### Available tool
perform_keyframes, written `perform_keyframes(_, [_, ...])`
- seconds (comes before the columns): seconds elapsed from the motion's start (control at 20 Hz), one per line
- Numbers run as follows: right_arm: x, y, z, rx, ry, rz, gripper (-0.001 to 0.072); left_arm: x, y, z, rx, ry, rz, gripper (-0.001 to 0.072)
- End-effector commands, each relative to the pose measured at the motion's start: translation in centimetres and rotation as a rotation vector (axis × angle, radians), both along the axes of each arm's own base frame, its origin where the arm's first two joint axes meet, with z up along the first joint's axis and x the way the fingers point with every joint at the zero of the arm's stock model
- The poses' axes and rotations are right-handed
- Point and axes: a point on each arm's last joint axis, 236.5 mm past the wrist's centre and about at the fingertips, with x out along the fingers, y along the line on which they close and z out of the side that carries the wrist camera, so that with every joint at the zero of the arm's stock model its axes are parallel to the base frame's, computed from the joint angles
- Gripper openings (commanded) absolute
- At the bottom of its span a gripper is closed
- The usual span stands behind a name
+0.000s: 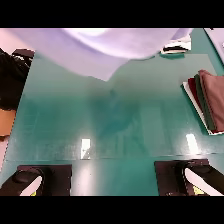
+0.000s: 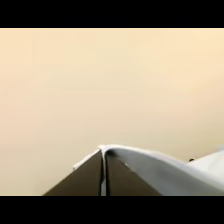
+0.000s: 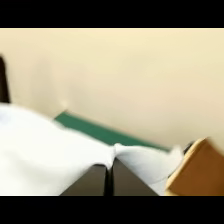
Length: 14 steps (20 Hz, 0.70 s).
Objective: Fold the shirts.
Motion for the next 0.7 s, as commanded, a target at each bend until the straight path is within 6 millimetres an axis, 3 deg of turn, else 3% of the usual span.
perform_keyframes(0.0, [-3.6, -3.2, 3.1, 0.01, -0.093, -0.131, 0.0014, -1.3, 2.0, 0.6, 0.006, -0.014, 0.086, 0.0024])
perform_keyframes(0.1, [-2.5, -4.3, 2.2, 0.025, -0.047, -0.163, 0.0013, 2.8, 3.2, -3.0, 0.031, 0.142, 0.166, 0.0024])
perform_keyframes(0.15, [-1.3, -4.4, 1.3, 0.033, -0.009, -0.151, 0.0014, 5.7, 3.8, -5.9, 0.057, 0.249, 0.216, 0.0025])
perform_keyframes(0.3, [4.0, -4.0, -3.8, 0.05, 0.192, -0.077, 0.0013, 13.7, 3.6, -17.2, 0.161, 0.605, 0.273, 0.0024])
perform_keyframes(0.4, [8.2, -4.0, -9.6, 0.042, 0.391, -0.042, 0.0013, 18.1, 2.7, -26.4, 0.24, 0.836, 0.268, 0.0025])
perform_keyframes(0.5, [11.8, -3.4, -16.6, 0.055, 0.594, -0.001, 0.0013, 21.4, 2.0, -34.7, 0.293, 1.006, 0.26, 0.0025])
perform_keyframes(0.6, [14.6, -2.6, -24.3, 0.076, 0.788, 0.03, 0.0013, 24.4, 1.3, -40.7, 0.315, 1.084, 0.255, 0.0025])
perform_keyframes(0.65, [15.6, -2.3, -27.8, 0.087, 0.868, 0.035, 0.0014, 25.7, 0.9, -42.7, 0.317, 1.105, 0.25, 0.0025])
